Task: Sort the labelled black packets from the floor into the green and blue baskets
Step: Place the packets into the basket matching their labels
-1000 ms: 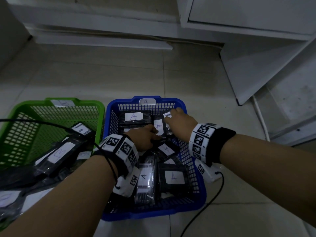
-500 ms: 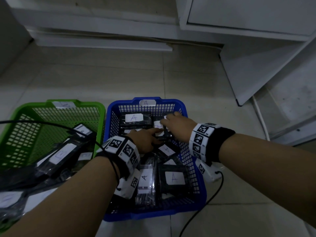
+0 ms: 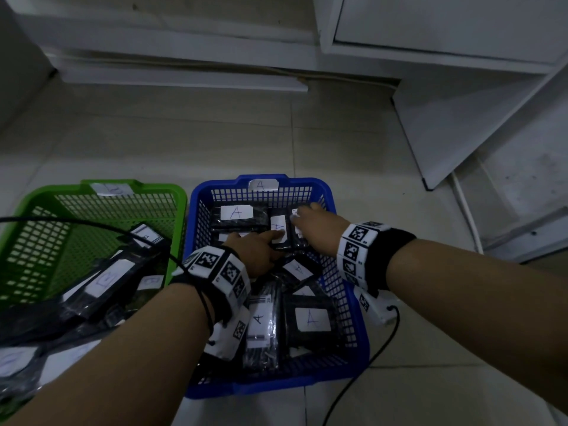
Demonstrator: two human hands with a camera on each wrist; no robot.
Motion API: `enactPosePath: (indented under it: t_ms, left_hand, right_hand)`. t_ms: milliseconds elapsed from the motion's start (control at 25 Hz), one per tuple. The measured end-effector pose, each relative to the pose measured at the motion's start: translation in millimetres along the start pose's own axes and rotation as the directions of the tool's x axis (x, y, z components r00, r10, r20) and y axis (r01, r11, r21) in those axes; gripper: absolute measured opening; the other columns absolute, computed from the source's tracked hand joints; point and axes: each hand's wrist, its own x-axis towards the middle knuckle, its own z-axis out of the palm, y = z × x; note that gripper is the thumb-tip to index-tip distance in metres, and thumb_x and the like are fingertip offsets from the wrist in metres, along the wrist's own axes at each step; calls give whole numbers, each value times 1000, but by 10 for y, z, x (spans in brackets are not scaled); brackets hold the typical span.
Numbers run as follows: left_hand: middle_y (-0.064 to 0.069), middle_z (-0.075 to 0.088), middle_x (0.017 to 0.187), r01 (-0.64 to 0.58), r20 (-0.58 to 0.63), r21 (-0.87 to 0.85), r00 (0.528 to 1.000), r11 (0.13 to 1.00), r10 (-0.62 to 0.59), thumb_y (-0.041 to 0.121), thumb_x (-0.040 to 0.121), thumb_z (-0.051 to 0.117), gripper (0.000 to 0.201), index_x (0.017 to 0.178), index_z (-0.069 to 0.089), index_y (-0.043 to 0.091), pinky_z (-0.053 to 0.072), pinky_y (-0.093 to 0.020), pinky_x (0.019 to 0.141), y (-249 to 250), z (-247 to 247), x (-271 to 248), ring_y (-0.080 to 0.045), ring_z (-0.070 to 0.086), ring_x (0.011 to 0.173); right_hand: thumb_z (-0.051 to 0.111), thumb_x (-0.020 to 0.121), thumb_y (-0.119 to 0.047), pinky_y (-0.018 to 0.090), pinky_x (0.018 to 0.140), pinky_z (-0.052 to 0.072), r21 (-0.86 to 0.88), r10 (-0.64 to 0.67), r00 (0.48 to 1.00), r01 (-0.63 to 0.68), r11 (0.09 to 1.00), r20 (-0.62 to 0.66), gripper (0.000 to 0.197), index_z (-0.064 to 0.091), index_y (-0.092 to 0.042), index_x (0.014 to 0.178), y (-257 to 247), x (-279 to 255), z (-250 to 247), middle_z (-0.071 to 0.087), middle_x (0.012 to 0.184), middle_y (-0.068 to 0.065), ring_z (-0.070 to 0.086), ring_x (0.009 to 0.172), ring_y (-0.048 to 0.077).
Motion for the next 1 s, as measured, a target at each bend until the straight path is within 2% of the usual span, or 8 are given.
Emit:
enactPosePath:
  t_ms: [200,320,440,520,600,680,840,1000]
  left_hand:
    - [8,1,158,-13,-114,-69,993,998,5,36,98,39,41,138,39,42,20,-56,113,-51,38,26,-25,18,143]
    - [0,19,153,-84,-174,-142,983,986,58,32,96,45,39,135,48,34,26,-46,114,-97,52,0,-26,27,138]
    - [-4,41,140,-164,-262,-277,961,947,90,23,93,52,35,128,59,22,32,-30,109,-183,45,-122,-22,42,128]
    - [-4,51,131,-170,-297,-337,952,926,67,22,92,54,30,120,65,19,38,-28,101,-218,43,-207,-20,51,118]
    - [-4,53,129,-155,-295,-336,954,929,52,21,91,56,30,120,65,19,39,-28,101,-227,58,-266,-20,52,118]
    - [-4,49,132,-115,-282,-321,959,940,21,22,88,60,35,123,62,21,38,-31,105,-256,99,-294,-22,49,121]
    - [-6,48,128,-26,-261,-376,962,926,-79,32,85,64,47,130,53,26,41,-33,102,-335,166,-323,-24,49,120]
    - [-2,57,131,-8,-286,-440,949,898,-132,34,81,70,57,133,49,25,42,-28,99,-347,187,-384,-20,54,119]
  right_hand:
    - [43,98,-15,37,111,27,-97,15,985,2,995,172,53,28,3,145,-49,-31,-100,25,153,20,31,137,35]
    - [48,97,-21,36,112,28,-47,40,977,-31,998,209,62,22,-1,149,-86,-32,-173,16,156,20,26,141,34]
    - [53,93,-14,28,91,37,156,-44,998,36,987,44,45,49,-15,138,-84,-171,-209,40,139,12,42,127,30]
    - [61,90,-21,24,81,35,244,-100,988,69,967,119,50,48,-22,138,-139,-292,-168,44,131,9,47,121,27]
    - [65,86,-36,26,85,40,220,-111,955,50,974,275,66,36,-22,144,-232,-325,-63,44,132,11,47,121,29]
    - [70,81,-41,32,89,46,215,-87,942,17,977,323,75,33,-21,143,-279,-279,15,44,132,15,48,120,30]
    - [78,73,-41,25,79,42,392,-89,955,-31,919,284,68,45,-22,130,-211,-312,-39,49,118,8,51,114,26]
    - [74,79,-25,22,82,41,501,-40,973,-81,862,226,54,53,-23,128,-163,-320,-160,55,128,0,53,105,15]
